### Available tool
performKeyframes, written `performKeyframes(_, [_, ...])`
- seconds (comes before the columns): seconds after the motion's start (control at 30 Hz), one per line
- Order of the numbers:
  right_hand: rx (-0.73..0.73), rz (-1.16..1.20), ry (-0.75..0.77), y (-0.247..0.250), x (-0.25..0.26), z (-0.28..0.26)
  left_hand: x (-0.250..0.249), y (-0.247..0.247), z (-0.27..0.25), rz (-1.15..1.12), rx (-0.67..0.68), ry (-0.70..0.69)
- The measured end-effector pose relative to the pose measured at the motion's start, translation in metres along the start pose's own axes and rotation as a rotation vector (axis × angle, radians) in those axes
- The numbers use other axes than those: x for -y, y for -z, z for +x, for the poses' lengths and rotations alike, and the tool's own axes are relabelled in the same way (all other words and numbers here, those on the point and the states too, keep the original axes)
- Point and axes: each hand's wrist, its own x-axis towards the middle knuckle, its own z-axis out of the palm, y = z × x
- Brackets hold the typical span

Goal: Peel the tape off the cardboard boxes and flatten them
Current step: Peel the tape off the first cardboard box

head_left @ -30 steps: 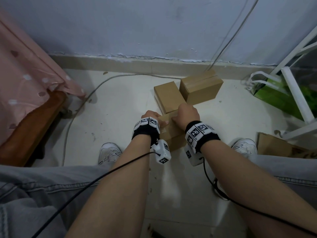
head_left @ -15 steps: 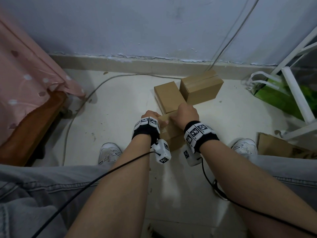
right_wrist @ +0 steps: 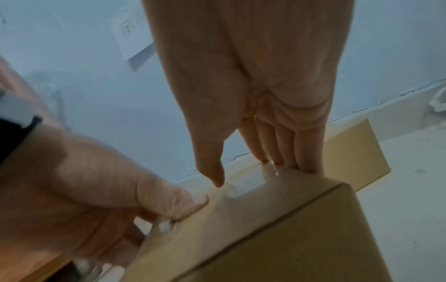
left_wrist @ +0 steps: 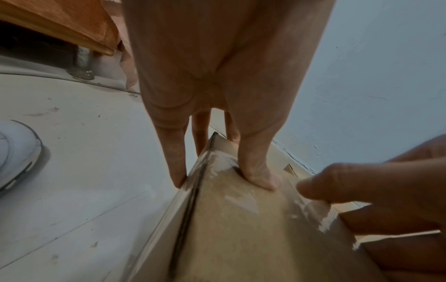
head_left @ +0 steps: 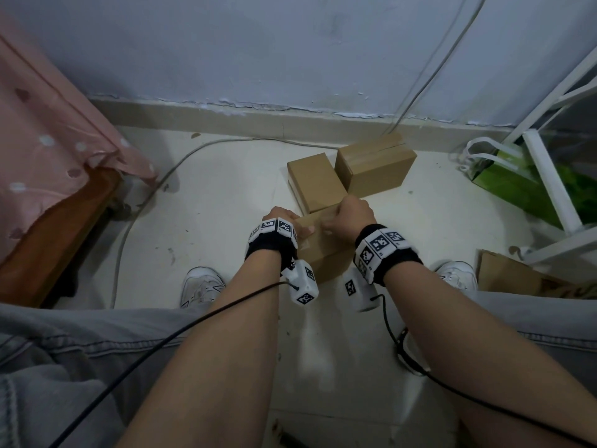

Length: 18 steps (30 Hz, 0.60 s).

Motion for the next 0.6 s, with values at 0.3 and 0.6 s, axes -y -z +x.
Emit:
performKeyframes(0.3, [-0.044, -0.103, 0.024, -0.01, 0.006, -0.007, 0.001, -0.001, -0.001, -0.032, 0.001, -0.003])
performKeyframes(0.6, [-0.058, -0.228, 0.054, 0.0, 0.006, -0.009, -0.004, 0.0, -0.004, 0.0, -0.005, 0.015])
